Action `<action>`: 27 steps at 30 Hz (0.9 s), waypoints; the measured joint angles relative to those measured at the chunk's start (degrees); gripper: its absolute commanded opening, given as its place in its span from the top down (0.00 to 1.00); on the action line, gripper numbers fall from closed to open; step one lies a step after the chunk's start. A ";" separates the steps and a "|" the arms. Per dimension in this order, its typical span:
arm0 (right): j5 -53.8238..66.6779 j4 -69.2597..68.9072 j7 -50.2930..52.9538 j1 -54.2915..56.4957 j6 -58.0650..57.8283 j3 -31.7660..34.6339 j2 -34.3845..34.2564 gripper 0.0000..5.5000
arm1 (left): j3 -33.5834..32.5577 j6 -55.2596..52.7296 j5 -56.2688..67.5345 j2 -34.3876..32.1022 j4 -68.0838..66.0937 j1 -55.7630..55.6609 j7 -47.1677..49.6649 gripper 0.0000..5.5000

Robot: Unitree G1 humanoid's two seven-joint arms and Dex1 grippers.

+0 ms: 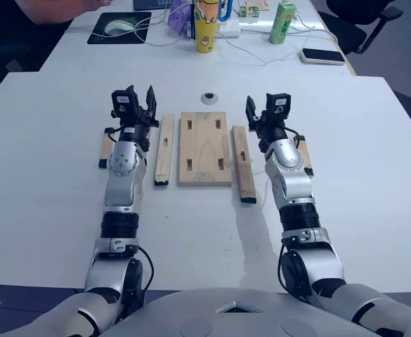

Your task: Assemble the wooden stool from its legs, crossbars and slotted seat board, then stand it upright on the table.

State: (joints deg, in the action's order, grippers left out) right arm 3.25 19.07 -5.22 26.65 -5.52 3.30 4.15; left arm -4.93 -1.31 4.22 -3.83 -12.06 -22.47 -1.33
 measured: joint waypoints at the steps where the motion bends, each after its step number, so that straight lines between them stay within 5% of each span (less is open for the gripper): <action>1: -0.01 0.05 -0.09 -0.06 -0.84 0.62 1.15 0.52 | -0.05 -0.82 -0.48 0.00 -0.60 -0.09 0.76 0.58; 8: 2.89 -5.98 -2.90 -10.51 -9.22 11.09 13.95 0.52 | -0.03 -1.10 -4.88 -0.85 -0.73 0.53 5.59 0.58; 24: 5.03 -4.46 -12.83 -13.20 -25.42 8.55 19.15 0.52 | 0.23 -3.33 -1.93 0.01 2.35 4.58 0.86 0.58; 27: 5.42 -3.75 -13.91 -11.72 -28.37 8.04 19.65 0.60 | 0.19 -3.34 -1.99 -0.10 2.35 4.58 0.76 0.58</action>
State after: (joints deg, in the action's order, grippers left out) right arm 8.67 15.32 -19.13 14.93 -33.89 11.33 23.80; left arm -4.74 -4.65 2.22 -3.94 -9.71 -17.89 -0.57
